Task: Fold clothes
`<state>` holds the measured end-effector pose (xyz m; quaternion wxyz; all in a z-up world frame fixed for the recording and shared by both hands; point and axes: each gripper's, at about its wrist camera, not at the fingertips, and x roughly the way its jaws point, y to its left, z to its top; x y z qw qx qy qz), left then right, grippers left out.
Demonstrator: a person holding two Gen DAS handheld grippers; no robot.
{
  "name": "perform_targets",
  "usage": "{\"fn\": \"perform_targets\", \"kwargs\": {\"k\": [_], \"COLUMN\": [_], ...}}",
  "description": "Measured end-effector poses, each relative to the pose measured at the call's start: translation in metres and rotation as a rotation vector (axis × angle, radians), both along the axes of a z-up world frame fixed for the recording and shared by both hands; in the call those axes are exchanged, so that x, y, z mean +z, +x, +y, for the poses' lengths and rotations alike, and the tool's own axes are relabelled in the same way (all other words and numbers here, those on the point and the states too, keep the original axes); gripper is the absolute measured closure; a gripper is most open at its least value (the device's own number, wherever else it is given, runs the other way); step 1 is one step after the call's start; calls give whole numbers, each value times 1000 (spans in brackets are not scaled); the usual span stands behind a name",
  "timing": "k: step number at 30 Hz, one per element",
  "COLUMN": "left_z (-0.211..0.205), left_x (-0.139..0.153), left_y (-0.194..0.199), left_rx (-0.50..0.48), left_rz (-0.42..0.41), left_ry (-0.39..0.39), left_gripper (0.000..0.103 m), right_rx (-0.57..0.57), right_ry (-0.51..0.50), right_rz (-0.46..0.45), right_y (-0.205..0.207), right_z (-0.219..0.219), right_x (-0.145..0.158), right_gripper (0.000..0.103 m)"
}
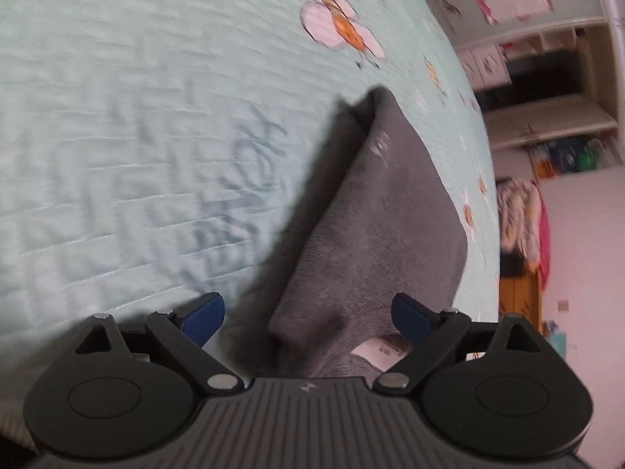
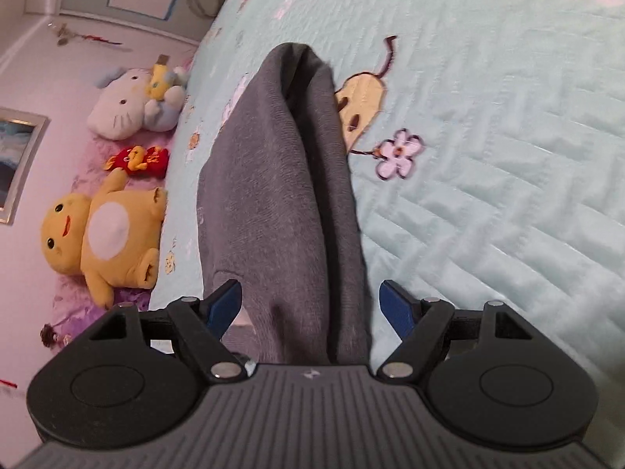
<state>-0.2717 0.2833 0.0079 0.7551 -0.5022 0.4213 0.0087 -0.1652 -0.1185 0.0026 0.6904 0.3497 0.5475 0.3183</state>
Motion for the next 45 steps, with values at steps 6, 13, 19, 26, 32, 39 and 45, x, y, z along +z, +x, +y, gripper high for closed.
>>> {"fn": "perform_targets", "kwargs": {"k": [6, 13, 19, 26, 32, 39, 45], "left_z": [4, -11, 0, 43, 126, 211, 202], "left_x": [-23, -26, -30, 35, 59, 19, 15], "left_y": [8, -1, -6, 30, 73, 58, -34], "left_rx": [-51, -40, 32, -12, -62, 99, 380], "left_rz": [-118, -165, -113, -187, -135, -45, -209], "left_ry": [-171, -114, -190, -94, 31, 41, 65], "left_gripper": [0, 34, 76, 77, 77, 80, 65], "right_rx": [66, 107, 71, -1, 62, 200, 311], "right_ry": [112, 109, 113, 191, 219, 79, 96], "right_rz": [13, 23, 48, 102, 168, 163, 97], "right_y": [15, 21, 16, -6, -35, -54, -57], "right_z": [20, 25, 20, 54, 168, 301, 296], "right_x": [-13, -14, -16, 16, 38, -4, 3], "right_gripper": [26, 47, 73, 76, 76, 69, 40]}}
